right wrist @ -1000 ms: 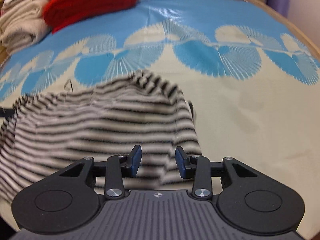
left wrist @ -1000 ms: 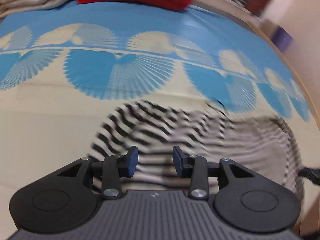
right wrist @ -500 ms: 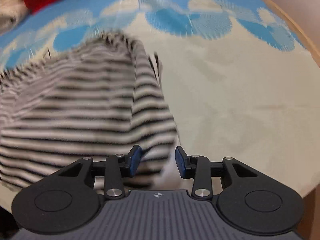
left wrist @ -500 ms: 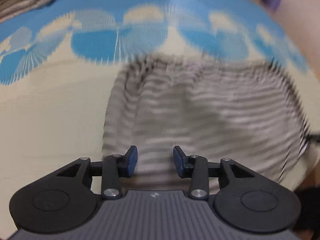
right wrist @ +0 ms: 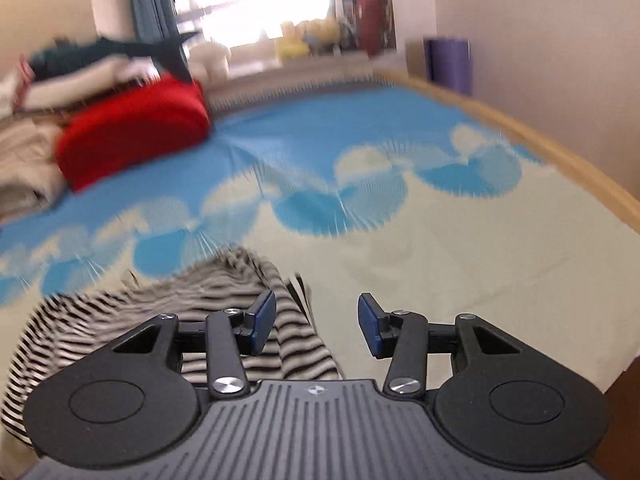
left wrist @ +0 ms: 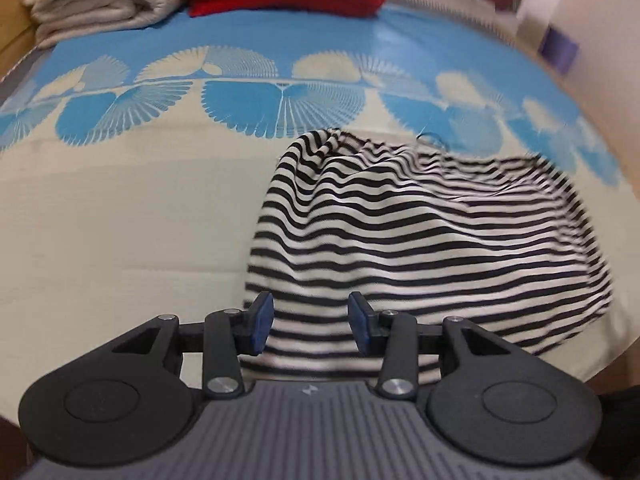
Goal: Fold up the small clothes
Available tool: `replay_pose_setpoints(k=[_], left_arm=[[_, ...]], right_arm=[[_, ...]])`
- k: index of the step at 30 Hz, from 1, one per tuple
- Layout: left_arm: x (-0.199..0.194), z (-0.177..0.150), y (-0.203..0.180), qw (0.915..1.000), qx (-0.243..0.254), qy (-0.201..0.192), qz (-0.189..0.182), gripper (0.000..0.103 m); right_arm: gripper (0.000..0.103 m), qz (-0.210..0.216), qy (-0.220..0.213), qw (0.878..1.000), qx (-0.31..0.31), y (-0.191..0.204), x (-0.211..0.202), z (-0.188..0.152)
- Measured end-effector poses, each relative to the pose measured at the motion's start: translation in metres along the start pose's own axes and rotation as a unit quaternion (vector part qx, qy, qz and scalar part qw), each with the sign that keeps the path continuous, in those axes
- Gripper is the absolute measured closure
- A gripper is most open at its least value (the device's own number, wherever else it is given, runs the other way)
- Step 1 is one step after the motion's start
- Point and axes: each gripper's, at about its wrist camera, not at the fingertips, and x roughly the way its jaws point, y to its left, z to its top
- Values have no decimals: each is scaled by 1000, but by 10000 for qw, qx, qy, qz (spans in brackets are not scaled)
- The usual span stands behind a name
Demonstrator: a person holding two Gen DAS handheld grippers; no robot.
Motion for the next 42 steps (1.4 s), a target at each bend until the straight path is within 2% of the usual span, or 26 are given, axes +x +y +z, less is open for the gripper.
replay_pose_setpoints(k=[3,7,12,15,16,21,25,31,33,35,36,38,42], left_arm=[[-9,-14,-6,9998,-20,-79,159,57],[-12,-27,-4,9995,-151,-111,236,57],[16,-34,7,9976,-629,219,212,57],[36,-35,17,9926,-1071,543,190,53],[43,-35,20,9906,-1185,637,231,48],[69,-36,38,9779,-1871,905,239,45],[81,-36,45,9698,-2221,969,268,43],[88,-33,43,9677,-2318,898,429,43],[89,-31,41,9680,-2310,870,440,51],[91,-27,36,9694,-2281,818,393,78],[90,-25,33,9712,-2219,753,438,83],[87,-22,27,9742,-2102,653,503,87],[76,-17,13,9793,-1872,394,669,89]], right_arm=[[55,165,-22,9998,144,-3,-15,-4],[55,347,42,9994,10,4,-20,-20],[55,454,445,9976,-270,21,1,-33],[55,415,514,9951,-729,35,5,-41],[55,437,524,9945,-800,37,6,-41],[55,460,573,9948,-699,33,11,-40],[55,306,636,9958,-578,25,18,-38],[55,-206,1032,9939,-334,9,38,-39],[55,-330,1141,9926,-251,4,44,-41],[55,-370,1190,9920,-188,0,47,-41],[55,-383,1199,9919,-159,-1,48,-41],[55,-393,1208,9918,-137,-3,49,-41],[55,-413,1198,9918,-147,-4,49,-40]])
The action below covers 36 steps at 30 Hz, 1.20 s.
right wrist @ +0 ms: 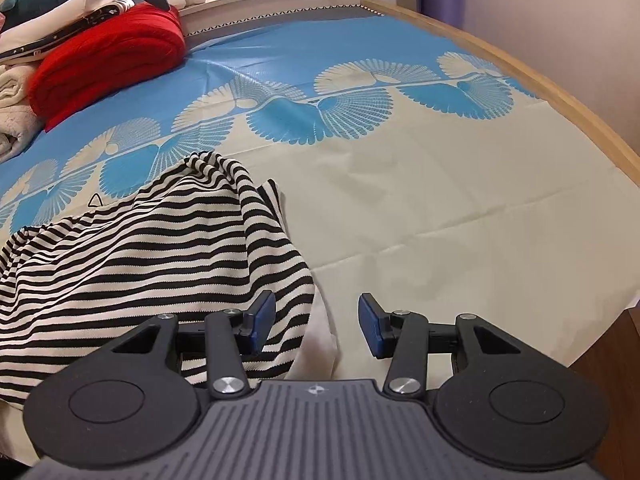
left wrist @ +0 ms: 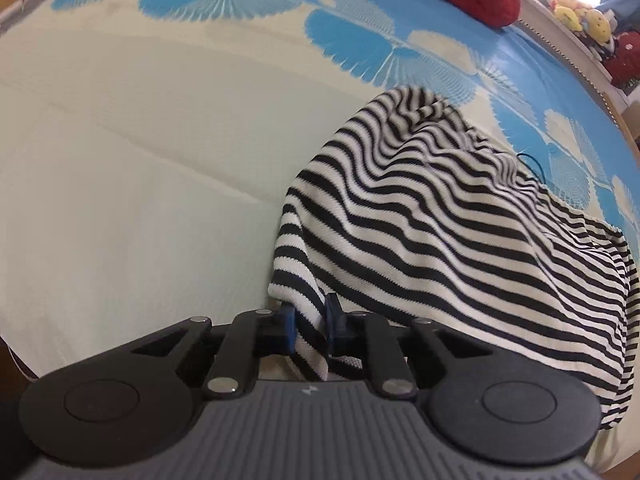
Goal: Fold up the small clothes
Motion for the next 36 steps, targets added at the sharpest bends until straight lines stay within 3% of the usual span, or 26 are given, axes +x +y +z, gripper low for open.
replay_pose_setpoints(k=[6,9,13,17,19,23,25,27,29,31,34,36], left_arm=[[-24,-1,-29,9964,561,-638,31,89],[-46,-3,-62,9863,1145,-1186,-2,90],[-85,-13,-116,9617,1903,-1866,-633,91],[-119,-23,-178,9348,2386,-2145,-1520,91],[-128,-37,-216,9153,2793,-2119,-1982,92],[-122,-82,-283,8774,3469,-1813,-2773,94],[-105,-106,-310,8588,3799,-1416,-3132,96],[-81,-125,-331,8437,4125,-754,-3351,94],[-63,-133,-342,8423,4383,-439,-3106,87],[-59,-121,-333,8522,4329,-506,-2895,85],[-74,-83,-293,8553,4115,-639,-3084,72],[-81,-64,-268,8595,4260,-818,-2704,69]], right_arm=[[55,-108,-27,9999,59,-1,0,2],[55,-250,-147,9995,94,-3,-3,3],[56,-508,-451,9975,193,-9,-12,6],[56,-711,-707,9939,456,-21,-21,12],[56,-796,-834,9915,603,-27,-25,14],[56,-939,-1015,9863,904,-38,-32,16],[56,-974,-1082,9839,1034,-43,-35,17],[56,-975,-1108,9822,1166,-49,-36,18],[56,-911,-1079,9817,1274,-53,-35,18],[56,-728,-1002,9833,1332,-55,-32,19],[56,-153,-797,9882,1301,-53,-24,20],[56,349,-653,9911,1104,-44,-16,20]])
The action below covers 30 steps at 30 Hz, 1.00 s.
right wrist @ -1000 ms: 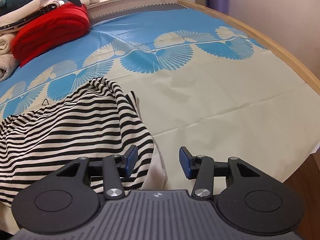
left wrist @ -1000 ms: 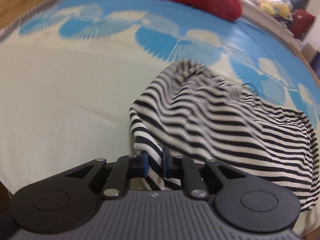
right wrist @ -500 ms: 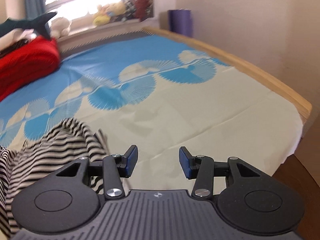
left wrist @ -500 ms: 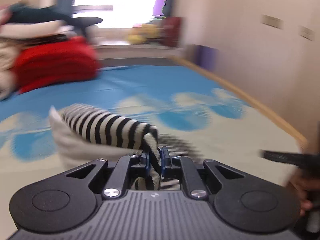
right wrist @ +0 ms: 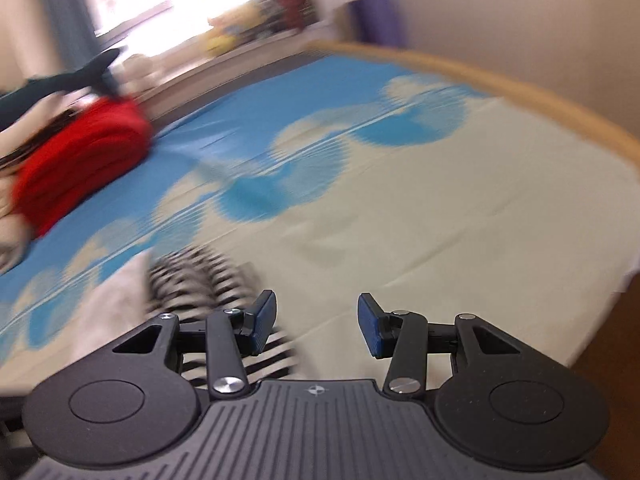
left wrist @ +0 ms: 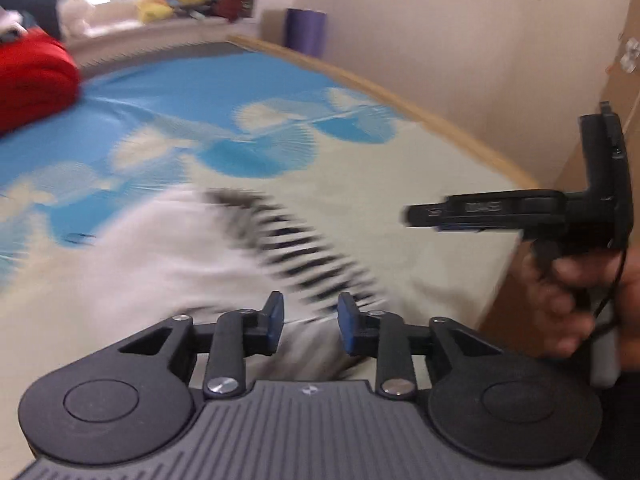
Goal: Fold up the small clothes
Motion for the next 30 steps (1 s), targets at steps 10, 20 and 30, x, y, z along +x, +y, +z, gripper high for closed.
replay_pose_setpoints(k=[10,20,30], left_arm=[[-27,-31,94,9857,-853,523,1354,69],[-13,-23,97,9828,-897,501,1534,62],[-15,-22,96,9825,-990,373,1535,62]], right_arm=[[56,1399,1269,9747,-1195,80,43,-30],[53,882,2037,9640,-1466,93,78,-60],[99,1402,1623,9595,-1826,99,43,-52]])
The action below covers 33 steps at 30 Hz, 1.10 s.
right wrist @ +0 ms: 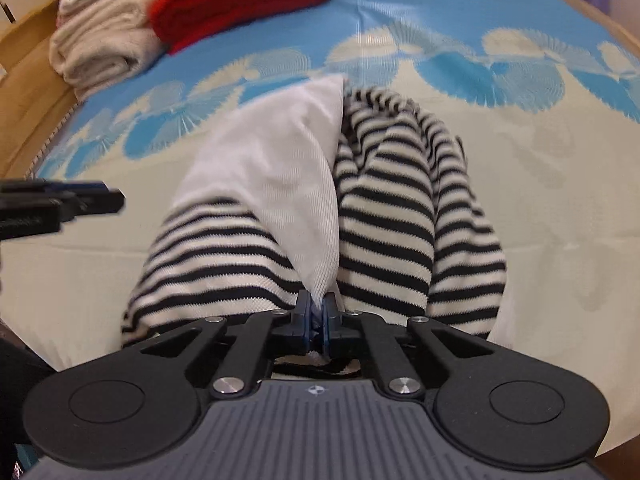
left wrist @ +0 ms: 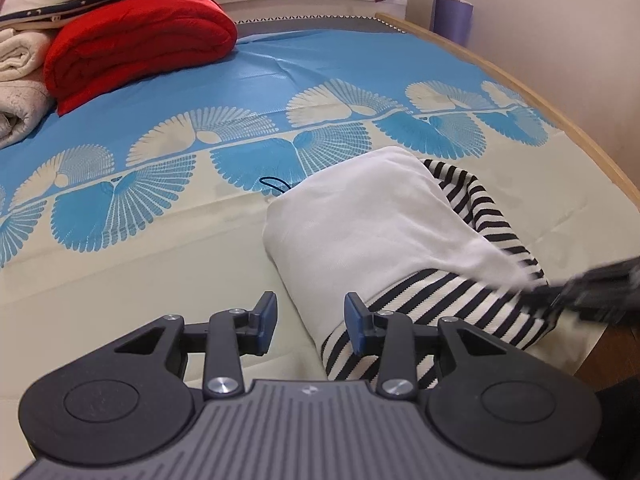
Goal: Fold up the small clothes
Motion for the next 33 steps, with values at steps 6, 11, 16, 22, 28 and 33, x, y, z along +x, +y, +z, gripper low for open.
replay_pose_setpoints(k=[6,11,16,22,28,33], left_arm=[[-4,-1,1,9997,-96,-86,-184,62],[-5,0,-11,9987,-10,-123,-502,62],[1,-4,-32,9950,117,20,-991,60],[16,-11,-47,9904,225,301,-1330,57],[49,-24,-55,9924,505,963,-576,57],[49,-18,-46,9925,134,990,-698,58]], right_arm=[[99,321,-1328,9854,1012,-41,-81,15],[100,-265,-1606,9760,1448,-74,-114,4],[100,-1108,-263,9818,1517,-96,-72,-11],[98,-1488,369,9795,1308,-91,-33,-10],[68,-1533,-402,9770,1423,-84,-56,-4],[58,-691,-750,9849,1399,-80,-61,3]])
